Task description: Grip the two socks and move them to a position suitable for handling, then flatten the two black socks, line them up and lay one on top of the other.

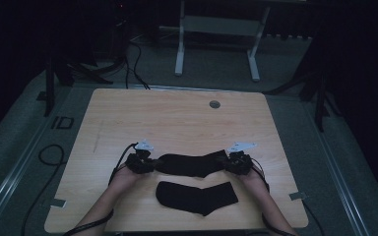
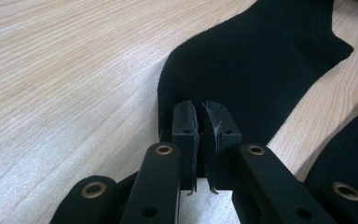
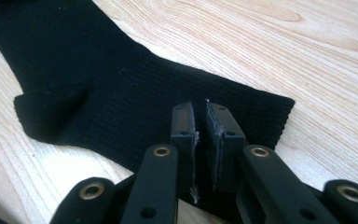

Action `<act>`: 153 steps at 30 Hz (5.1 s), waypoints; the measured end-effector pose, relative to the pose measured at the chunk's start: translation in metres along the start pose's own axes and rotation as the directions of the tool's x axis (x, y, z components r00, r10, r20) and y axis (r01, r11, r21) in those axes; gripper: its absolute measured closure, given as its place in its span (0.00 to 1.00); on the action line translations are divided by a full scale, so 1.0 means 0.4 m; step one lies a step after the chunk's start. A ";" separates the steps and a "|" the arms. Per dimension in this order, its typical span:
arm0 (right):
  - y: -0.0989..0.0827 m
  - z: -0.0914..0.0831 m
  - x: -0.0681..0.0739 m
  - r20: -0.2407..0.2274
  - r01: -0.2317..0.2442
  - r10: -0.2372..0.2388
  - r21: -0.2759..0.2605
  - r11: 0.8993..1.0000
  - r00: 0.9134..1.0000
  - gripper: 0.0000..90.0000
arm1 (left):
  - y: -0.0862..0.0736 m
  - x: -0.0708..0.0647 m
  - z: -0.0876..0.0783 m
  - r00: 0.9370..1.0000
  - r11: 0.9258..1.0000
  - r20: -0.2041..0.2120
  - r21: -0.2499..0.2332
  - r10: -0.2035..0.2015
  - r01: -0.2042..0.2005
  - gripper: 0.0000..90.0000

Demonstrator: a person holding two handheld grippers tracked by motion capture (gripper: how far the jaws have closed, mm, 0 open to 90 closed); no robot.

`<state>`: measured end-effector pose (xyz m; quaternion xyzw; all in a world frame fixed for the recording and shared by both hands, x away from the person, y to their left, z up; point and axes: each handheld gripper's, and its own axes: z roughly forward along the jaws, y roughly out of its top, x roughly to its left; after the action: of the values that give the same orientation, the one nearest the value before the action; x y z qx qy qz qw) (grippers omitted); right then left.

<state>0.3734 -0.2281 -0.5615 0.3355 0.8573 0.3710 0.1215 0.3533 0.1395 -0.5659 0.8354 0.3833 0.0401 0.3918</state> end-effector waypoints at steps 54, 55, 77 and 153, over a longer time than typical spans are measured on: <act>-0.153 -0.189 0.126 -0.008 -0.075 0.075 0.011 0.997 0.997 0.59 | -0.128 -0.168 -0.070 0.995 1.000 0.097 0.009 -0.004 0.003 0.60; -0.154 -0.185 0.129 -0.001 -0.065 0.065 0.018 0.998 0.998 0.61 | -0.128 -0.168 -0.068 0.995 1.000 0.100 0.003 -0.013 0.012 0.64; -0.107 -0.210 0.163 -0.007 0.004 -0.004 0.006 1.000 1.000 0.93 | -0.124 -0.169 -0.125 0.998 0.993 0.051 -0.116 -0.033 0.039 0.97; 0.014 -0.105 -0.016 0.013 -0.140 0.141 -0.067 0.988 0.990 0.40 | -0.070 -0.010 -0.125 0.995 0.963 -0.061 -0.263 -0.079 0.061 0.40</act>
<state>0.3616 -0.2530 -0.5286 0.3941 0.8177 0.4040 0.1135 0.3150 0.1792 -0.5499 0.7606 0.4177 0.1060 0.4856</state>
